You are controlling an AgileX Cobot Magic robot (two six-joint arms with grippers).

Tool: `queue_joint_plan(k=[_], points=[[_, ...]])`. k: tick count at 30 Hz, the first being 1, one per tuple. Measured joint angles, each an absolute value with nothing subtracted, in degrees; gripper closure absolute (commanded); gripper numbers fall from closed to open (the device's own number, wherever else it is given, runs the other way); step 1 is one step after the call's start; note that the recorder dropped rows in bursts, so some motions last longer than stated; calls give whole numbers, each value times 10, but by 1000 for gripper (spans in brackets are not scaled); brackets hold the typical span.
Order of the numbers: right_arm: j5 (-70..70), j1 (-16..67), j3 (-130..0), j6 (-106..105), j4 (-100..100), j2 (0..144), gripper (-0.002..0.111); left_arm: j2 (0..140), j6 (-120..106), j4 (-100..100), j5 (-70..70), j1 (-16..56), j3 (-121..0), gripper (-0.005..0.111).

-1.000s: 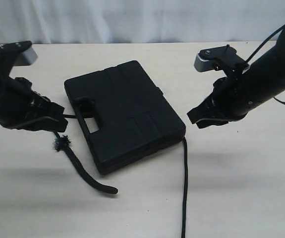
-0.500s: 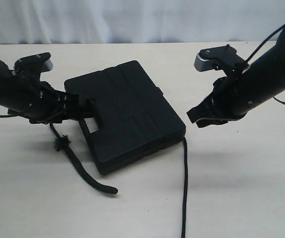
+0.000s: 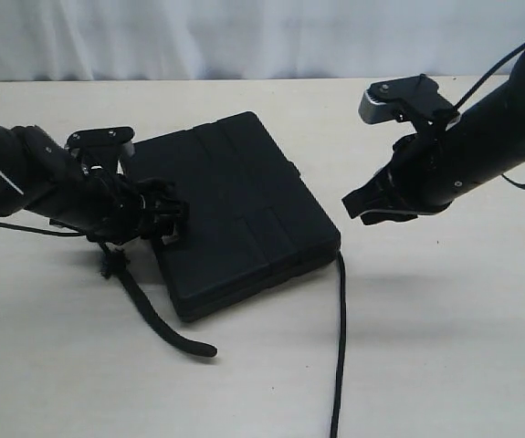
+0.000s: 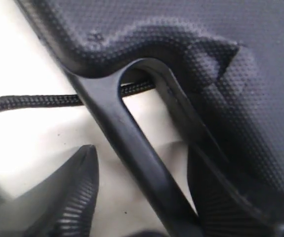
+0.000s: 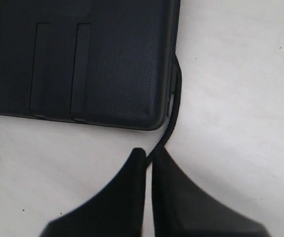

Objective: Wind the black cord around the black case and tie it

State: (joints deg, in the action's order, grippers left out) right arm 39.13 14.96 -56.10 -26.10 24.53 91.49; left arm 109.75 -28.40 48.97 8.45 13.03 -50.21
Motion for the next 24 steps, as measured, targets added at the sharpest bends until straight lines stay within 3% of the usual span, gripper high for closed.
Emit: queue_joint_plan(k=[8,14,24], points=[[393,150,-561,-261,254,915,104,1098,-275,545,86,134,-502,105],[416,150,-561,-261,254,912,94,1098,-274,606,96,132,-502,107],[415,150,-562,-307,241,827,51,1057,-278,633,140,133,-498,107]])
